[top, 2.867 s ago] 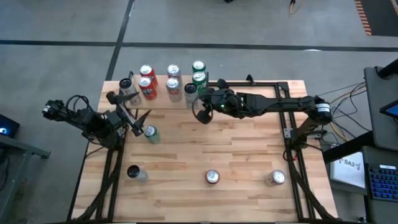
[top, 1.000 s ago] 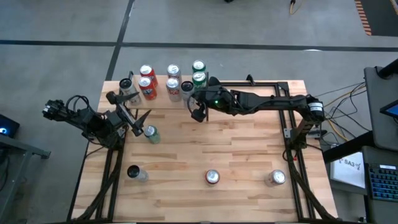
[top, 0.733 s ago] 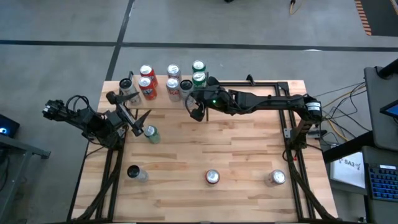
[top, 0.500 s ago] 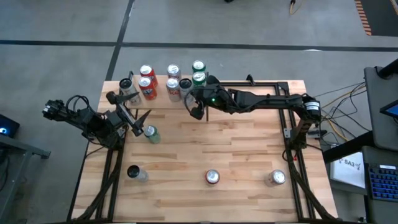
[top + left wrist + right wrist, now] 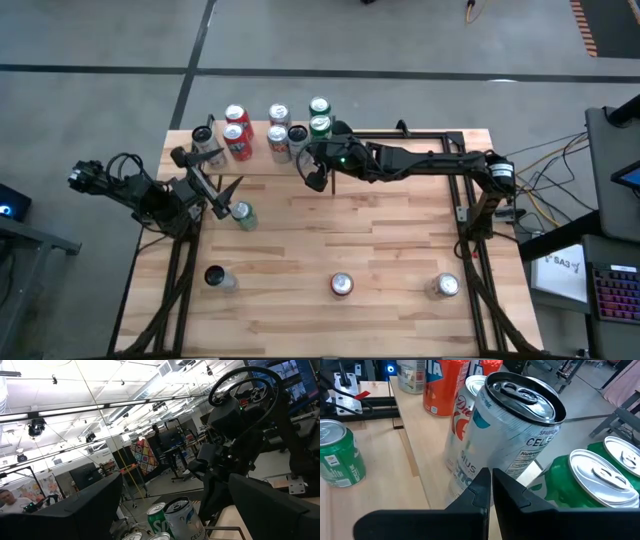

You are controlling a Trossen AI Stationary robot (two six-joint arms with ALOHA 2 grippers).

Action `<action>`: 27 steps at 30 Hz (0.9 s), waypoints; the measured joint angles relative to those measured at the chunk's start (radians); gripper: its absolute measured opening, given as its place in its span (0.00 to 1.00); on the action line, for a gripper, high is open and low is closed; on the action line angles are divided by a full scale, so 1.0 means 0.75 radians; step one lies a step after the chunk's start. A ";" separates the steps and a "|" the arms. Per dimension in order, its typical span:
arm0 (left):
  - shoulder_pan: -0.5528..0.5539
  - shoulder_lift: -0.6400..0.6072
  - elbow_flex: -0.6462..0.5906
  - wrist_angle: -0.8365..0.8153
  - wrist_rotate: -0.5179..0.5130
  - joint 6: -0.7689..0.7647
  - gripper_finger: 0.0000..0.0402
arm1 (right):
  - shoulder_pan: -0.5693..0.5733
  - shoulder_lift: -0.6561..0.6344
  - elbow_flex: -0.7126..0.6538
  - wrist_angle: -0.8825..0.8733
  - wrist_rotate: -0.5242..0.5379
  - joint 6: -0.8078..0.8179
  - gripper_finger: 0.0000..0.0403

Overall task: Place canned beverage on shelf
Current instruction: Put the right white and blue soda can on the shelf

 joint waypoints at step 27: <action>-0.001 0.000 0.000 0.001 0.001 0.000 0.87 | 0.029 0.015 -0.001 0.074 -0.002 -0.033 0.02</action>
